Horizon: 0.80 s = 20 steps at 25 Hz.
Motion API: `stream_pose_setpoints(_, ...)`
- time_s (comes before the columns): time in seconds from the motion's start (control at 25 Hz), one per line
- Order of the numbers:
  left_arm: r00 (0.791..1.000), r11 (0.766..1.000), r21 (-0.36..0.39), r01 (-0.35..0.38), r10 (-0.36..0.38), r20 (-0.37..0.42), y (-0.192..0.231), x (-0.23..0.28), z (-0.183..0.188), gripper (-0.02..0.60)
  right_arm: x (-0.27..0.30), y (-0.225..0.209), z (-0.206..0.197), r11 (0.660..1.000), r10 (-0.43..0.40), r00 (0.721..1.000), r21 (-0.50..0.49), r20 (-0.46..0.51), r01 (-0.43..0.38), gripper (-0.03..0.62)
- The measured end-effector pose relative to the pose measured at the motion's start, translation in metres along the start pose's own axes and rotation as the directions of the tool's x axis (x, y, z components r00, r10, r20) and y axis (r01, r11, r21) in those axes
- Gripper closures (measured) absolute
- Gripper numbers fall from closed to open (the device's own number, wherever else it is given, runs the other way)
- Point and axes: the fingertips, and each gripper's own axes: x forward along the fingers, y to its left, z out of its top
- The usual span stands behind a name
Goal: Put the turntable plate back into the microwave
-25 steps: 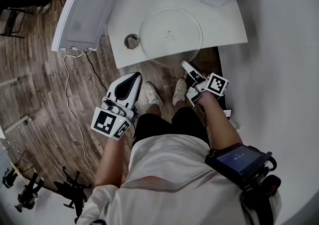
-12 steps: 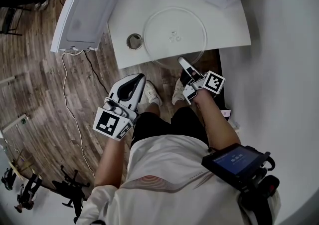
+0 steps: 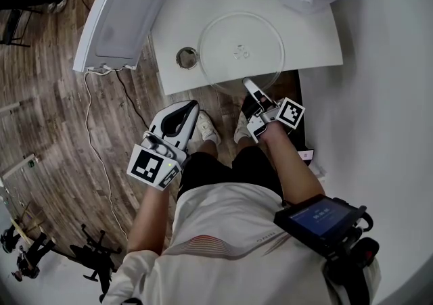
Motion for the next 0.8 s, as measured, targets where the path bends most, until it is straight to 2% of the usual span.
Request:
stream_pose_setpoints(0.24, 1.0, 1.0, -0.005, 0.009, -0.009, -0.007, 0.003, -0.001, 0.001, 0.572, 0.001, 0.006, 0.0, 0.999, 0.037, 0.999, 0.036, 0.037, -0.039, 0.568)
stream_pose_setpoints(0.8, 1.0, 1.0, -0.025, 0.012, -0.012, -0.001, 0.009, -0.006, 0.0, 0.572, 0.001, 0.02, 0.01, 0.997, 0.076, 0.989, -0.005, 0.123, -0.076, 0.568)
